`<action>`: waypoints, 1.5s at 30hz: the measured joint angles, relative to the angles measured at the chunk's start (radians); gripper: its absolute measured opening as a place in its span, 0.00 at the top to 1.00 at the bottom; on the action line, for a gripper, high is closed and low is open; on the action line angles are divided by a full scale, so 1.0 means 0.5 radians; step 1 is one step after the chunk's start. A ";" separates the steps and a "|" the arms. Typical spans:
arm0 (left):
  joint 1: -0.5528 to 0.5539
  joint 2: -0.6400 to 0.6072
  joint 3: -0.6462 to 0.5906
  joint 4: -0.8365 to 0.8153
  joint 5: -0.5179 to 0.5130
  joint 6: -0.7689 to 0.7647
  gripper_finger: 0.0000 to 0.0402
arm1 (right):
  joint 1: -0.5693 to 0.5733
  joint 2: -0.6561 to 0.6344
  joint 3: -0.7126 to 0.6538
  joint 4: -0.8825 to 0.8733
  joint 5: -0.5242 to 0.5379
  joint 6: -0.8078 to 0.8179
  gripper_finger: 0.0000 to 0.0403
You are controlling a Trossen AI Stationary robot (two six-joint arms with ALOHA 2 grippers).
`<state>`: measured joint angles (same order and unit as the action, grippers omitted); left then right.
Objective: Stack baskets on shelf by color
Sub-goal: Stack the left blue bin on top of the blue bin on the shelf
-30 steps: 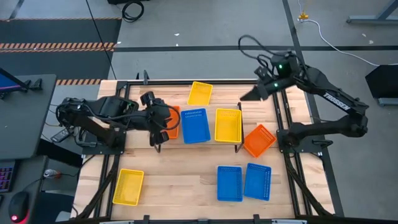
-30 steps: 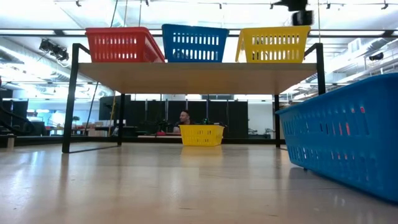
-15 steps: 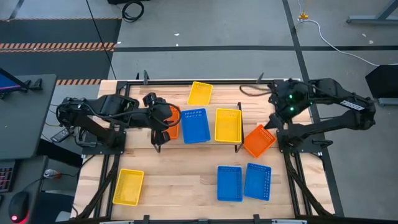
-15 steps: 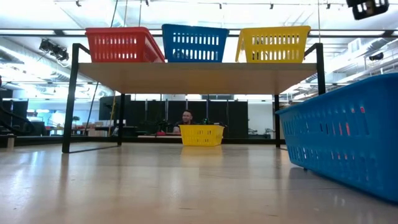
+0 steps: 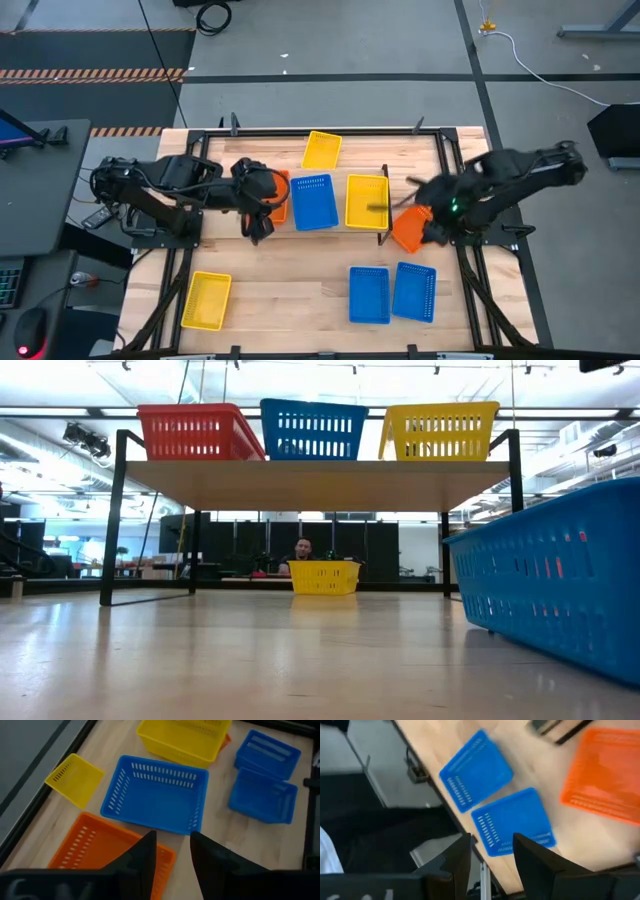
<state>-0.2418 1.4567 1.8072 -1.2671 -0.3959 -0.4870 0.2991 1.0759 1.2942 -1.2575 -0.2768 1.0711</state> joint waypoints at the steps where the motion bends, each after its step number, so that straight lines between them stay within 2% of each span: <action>1: 0.000 0.000 0.000 -0.002 0.010 0.000 0.69 | 0.062 0.036 0.000 0.049 0.021 0.023 0.62; 11: -0.002 0.001 -0.001 0.001 0.060 -0.119 0.69 | 0.521 0.258 0.000 0.556 0.282 0.476 0.62; 18: -0.015 0.019 -0.002 0.260 0.112 -0.268 0.69 | 0.629 0.403 0.000 0.693 0.366 0.425 0.63; 27: -0.118 0.019 -0.002 0.570 0.121 -0.586 0.69 | 0.801 0.470 0.004 0.894 0.785 0.395 0.63; 34: -0.189 0.019 -0.002 0.644 0.046 -0.867 0.69 | 0.864 0.795 0.001 0.912 0.755 0.055 0.63; 37: -0.226 0.019 -0.002 0.719 0.027 -0.942 0.69 | 0.865 0.905 -0.002 1.011 0.715 0.036 0.63; 45: -0.315 0.019 -0.002 0.853 -0.029 -0.983 0.69 | 0.920 1.179 0.000 1.282 0.677 -0.183 0.63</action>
<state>-0.3991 1.4662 1.8065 -0.8405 -0.4104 -0.9785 0.7593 1.6655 1.2942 -0.6167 0.0616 0.9797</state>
